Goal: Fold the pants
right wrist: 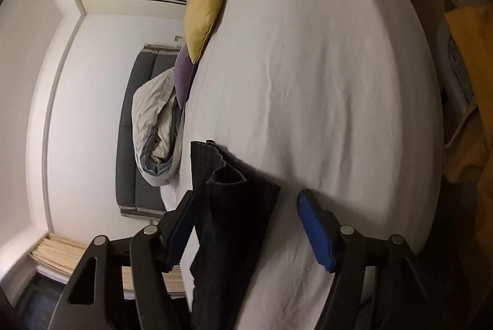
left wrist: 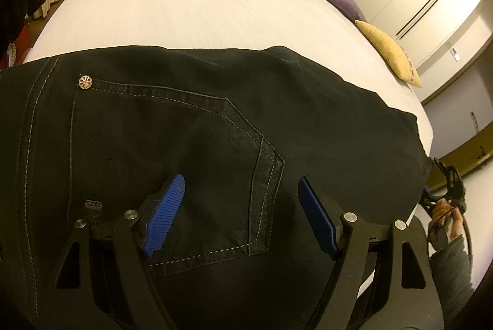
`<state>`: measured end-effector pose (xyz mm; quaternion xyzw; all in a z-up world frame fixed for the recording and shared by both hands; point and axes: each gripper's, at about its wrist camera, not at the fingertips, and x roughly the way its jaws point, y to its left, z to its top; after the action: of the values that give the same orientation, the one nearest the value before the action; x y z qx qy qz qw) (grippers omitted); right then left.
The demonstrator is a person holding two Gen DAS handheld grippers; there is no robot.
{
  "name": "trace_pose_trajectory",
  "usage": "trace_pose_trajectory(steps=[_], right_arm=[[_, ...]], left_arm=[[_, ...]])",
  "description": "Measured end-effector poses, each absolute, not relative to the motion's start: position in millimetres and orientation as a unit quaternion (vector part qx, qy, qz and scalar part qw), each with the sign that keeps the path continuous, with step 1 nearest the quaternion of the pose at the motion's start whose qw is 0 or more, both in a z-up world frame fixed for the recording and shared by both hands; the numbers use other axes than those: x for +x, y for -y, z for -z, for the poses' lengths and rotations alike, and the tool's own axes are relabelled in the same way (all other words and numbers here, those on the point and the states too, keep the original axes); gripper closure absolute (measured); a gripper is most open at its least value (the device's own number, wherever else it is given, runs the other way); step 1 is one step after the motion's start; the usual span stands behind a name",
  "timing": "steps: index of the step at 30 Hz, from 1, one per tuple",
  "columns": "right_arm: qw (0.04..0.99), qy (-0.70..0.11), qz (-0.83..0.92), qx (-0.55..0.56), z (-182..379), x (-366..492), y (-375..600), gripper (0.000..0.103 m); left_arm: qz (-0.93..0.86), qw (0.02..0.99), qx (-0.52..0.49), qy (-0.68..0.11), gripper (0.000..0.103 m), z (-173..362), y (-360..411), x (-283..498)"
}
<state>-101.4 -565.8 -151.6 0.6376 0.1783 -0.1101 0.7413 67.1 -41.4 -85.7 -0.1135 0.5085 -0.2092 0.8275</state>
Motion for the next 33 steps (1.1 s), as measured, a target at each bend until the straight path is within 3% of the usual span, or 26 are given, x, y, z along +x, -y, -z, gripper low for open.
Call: trace_pose_trajectory(steps=[5, 9, 12, 14, 18, 20, 33], right_arm=[[0.728, -0.152, 0.093, 0.662, 156.0, -103.7, 568.7, 0.035], [0.724, -0.148, 0.062, 0.671, 154.7, -90.9, 570.2, 0.053], [0.721, -0.145, 0.060, 0.675, 160.2, -87.9, 569.4, 0.057], [0.707, -0.140, 0.061, 0.690, 166.7, -87.4, 570.7, 0.072], [0.714, -0.148, 0.059, 0.681, 161.4, -81.3, 567.6, 0.082], [0.727, -0.162, 0.069, 0.664, 155.2, -77.0, 565.5, 0.092], [0.802, -0.220, 0.142, 0.536, 99.3, -62.6, 545.5, 0.095]], left_arm=[[0.206, 0.829, -0.109, -0.508, 0.028, 87.5, 50.2, 64.5], [0.206, 0.828, -0.114, -0.509, 0.028, 88.2, 47.6, 65.6], [0.206, 0.829, -0.113, -0.508, 0.028, 88.8, 49.1, 65.3], [0.207, 0.828, -0.115, -0.508, 0.028, 88.3, 43.6, 64.2], [0.207, 0.829, -0.114, -0.507, 0.028, 88.2, 40.3, 63.2], [0.206, 0.829, -0.114, -0.507, 0.028, 88.0, 39.9, 63.4], [0.211, 0.826, -0.130, -0.507, 0.028, 87.9, 32.0, 64.8]])
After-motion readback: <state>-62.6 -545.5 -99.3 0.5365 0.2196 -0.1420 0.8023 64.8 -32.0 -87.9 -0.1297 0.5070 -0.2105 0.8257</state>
